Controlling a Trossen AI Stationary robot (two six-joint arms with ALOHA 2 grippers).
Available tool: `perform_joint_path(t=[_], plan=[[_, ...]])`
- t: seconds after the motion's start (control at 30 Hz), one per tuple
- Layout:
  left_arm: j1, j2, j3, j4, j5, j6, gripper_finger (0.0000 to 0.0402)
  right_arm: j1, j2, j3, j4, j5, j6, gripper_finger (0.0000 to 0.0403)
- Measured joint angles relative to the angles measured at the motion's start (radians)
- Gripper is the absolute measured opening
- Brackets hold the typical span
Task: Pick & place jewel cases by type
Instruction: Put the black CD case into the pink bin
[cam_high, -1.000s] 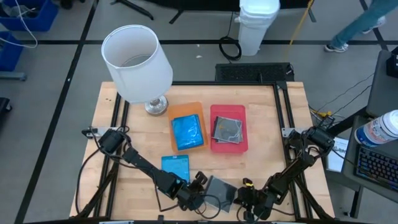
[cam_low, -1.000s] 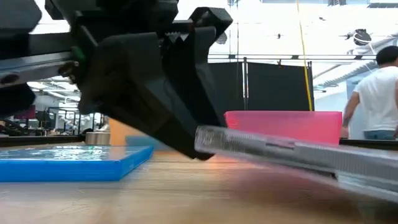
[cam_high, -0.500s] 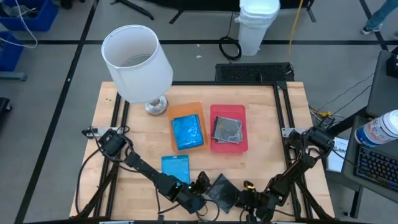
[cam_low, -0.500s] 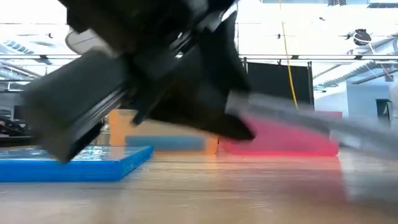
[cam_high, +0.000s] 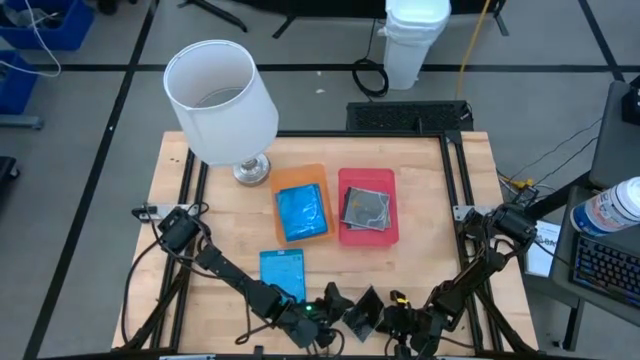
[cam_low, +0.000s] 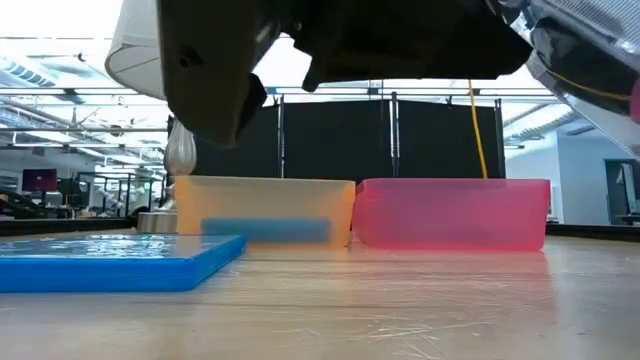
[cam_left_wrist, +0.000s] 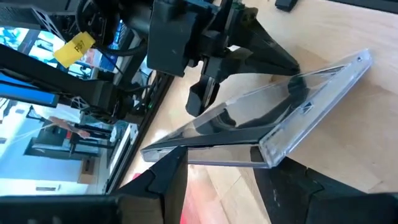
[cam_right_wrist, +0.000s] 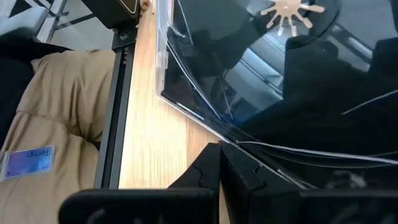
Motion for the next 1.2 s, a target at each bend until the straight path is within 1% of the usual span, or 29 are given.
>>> perform_joint_path(t=[0.17,0.33,0.57,0.97,1.2], plan=[[-0.003,0.001,-0.002,-0.008,-0.016,0.014,0.0180,0.000,-0.001,0.000,0.000,0.000,0.000,0.0000],[-0.019,0.005,-0.005,-0.013,-0.078,0.085,0.0180,0.000,-0.001,0.000,0.001,0.000,0.000,0.0000],[-0.041,0.005,-0.005,0.003,-0.078,0.153,0.0180,0.000,-0.002,0.000,0.001,0.000,0.000,0.0000],[-0.077,0.006,-0.007,0.006,-0.106,0.213,0.0180,-0.001,-0.003,0.000,0.000,0.003,0.003,0.0000],[-0.094,0.008,-0.008,0.053,-0.150,0.249,0.0180,-0.002,-0.003,0.000,0.000,0.008,0.003,0.0000]])
